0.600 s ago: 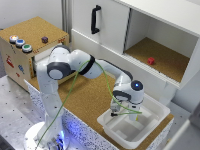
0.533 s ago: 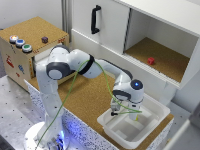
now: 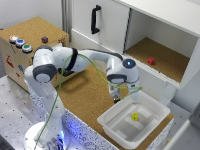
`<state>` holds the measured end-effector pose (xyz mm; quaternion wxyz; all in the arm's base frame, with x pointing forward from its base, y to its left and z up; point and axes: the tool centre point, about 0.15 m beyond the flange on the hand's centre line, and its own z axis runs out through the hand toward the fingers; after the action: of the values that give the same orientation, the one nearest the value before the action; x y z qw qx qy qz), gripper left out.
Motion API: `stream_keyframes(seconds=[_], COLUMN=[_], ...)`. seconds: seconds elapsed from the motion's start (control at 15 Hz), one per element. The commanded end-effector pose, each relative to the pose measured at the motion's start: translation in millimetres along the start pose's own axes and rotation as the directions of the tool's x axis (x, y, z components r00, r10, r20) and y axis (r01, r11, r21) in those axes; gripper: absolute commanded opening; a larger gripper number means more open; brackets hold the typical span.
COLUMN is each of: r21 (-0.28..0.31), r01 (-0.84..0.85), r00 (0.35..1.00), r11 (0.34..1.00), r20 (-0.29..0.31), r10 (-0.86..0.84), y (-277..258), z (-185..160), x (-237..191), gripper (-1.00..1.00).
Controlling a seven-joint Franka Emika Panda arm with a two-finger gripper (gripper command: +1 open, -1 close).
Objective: Close the drawer
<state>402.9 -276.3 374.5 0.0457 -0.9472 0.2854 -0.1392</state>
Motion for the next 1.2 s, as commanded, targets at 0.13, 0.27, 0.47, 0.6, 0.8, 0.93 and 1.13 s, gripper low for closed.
stream_keyframes(seconds=[0.13,0.27,0.47,0.6,0.8,0.93,1.13], r21=[-0.047,-0.065,-0.04,-0.003,0.059,0.06,0.06], r01=[0.225,0.293,0.344,0.379,0.487,0.524,0.524], r00=[0.972,0.954,0.935,0.92,0.864,0.844,0.844], r11=[0.973,0.954,0.938,0.925,0.872,0.85,0.85], r20=[0.079,0.089,0.107,0.106,0.111,0.101,0.101], r10=[-0.221,-0.287,-0.338,-0.377,-0.49,-0.527,-0.527], y=[-91,-119,-148,-156,-175,-184,-184], z=[21,15,9,9,28,33,33], x=[-82,-98,-124,-137,-161,-172,-172], gripper=[1.0,1.0,1.0,1.0,1.0,1.0,1.0])
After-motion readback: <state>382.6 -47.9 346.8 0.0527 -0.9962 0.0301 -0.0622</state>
